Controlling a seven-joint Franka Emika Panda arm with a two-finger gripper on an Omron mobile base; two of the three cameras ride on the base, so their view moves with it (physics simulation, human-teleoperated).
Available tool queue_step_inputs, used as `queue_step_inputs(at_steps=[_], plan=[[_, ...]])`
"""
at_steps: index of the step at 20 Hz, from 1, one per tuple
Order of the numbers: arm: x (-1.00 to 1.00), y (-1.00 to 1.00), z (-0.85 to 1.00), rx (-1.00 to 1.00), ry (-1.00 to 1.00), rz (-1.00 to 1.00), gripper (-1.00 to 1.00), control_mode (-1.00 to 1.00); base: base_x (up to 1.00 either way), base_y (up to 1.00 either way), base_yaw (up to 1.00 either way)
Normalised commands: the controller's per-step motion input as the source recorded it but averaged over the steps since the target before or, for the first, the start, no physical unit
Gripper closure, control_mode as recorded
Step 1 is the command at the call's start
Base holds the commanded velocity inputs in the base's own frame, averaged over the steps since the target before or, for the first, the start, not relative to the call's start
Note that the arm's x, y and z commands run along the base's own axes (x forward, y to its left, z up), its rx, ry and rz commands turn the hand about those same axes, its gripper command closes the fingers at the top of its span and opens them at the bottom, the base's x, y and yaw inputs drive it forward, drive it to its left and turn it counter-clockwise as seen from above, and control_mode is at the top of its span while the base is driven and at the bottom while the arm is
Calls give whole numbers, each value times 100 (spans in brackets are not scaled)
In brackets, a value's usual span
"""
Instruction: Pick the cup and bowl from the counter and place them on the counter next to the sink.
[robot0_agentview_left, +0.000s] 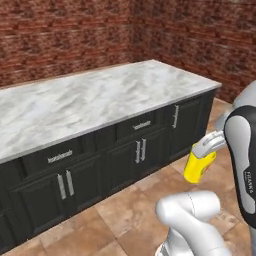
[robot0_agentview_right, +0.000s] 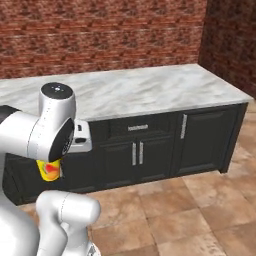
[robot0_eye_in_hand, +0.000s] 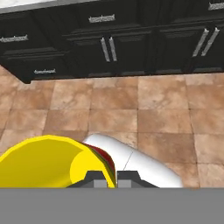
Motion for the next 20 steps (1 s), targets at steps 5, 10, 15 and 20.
queue_step_inputs(at_steps=[5, 10, 15, 20], plan=[[0, 0, 0, 0, 0, 0, 100, 100, 0, 100, 3], [0, 0, 0, 0, 0, 0, 100, 100, 0, 100, 0], [0, 0, 0, 0, 0, 0, 100, 100, 0, 100, 0], [0, 0, 0, 0, 0, 0, 100, 100, 0, 100, 3]])
